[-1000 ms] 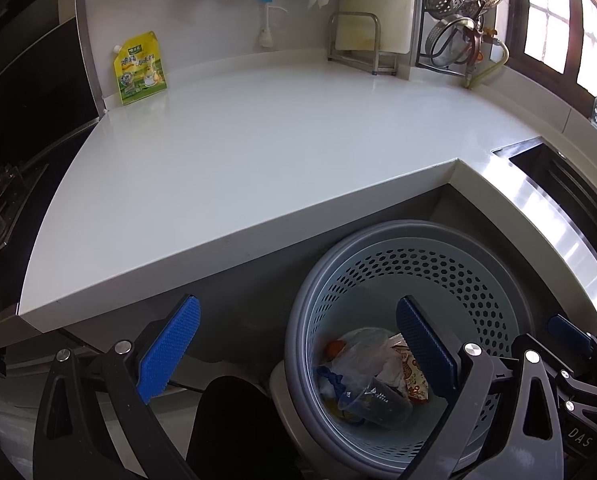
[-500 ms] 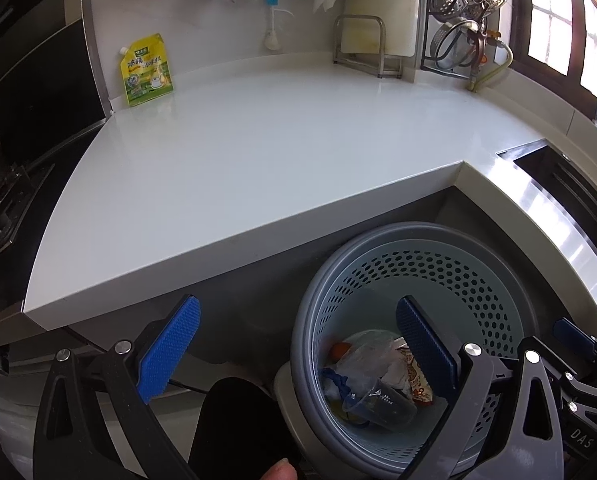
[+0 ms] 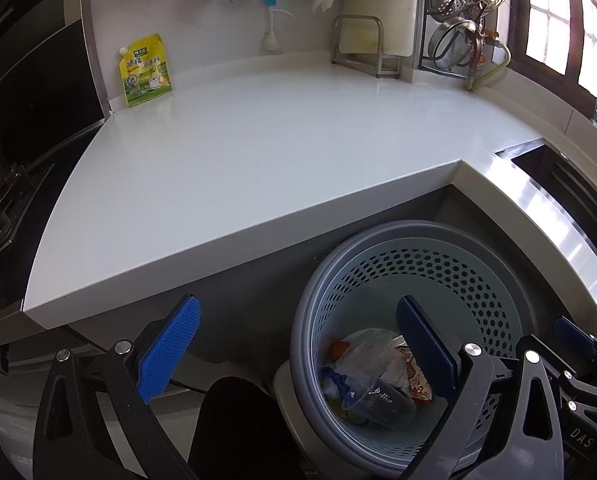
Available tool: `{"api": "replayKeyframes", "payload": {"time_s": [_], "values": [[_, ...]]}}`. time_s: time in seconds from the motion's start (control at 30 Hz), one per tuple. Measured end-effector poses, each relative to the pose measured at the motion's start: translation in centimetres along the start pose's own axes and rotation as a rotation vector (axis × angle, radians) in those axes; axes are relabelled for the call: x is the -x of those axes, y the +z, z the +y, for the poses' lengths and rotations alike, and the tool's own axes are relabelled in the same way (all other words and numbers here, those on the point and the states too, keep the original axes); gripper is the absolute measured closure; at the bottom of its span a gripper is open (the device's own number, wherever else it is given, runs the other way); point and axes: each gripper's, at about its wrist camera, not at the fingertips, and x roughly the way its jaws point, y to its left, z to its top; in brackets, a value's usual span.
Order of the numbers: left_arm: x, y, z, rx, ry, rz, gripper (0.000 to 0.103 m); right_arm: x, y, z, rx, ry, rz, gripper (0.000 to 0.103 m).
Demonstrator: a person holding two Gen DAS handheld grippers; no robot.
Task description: Collect trash
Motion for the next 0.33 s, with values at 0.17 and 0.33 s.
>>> {"api": "replayKeyframes", "payload": {"time_s": [0.17, 0.33], "values": [[-0.02, -0.03, 0.05, 0.005, -0.004, 0.007, 0.006, -0.05, -0.07, 0.14, 0.005, 0.002, 0.005, 0.026], [-0.29, -0.10, 0.21, 0.013, -0.002, 0.018, 0.006, 0.00, -0.07, 0.16, 0.004, 0.002, 0.003, 0.026]]}}
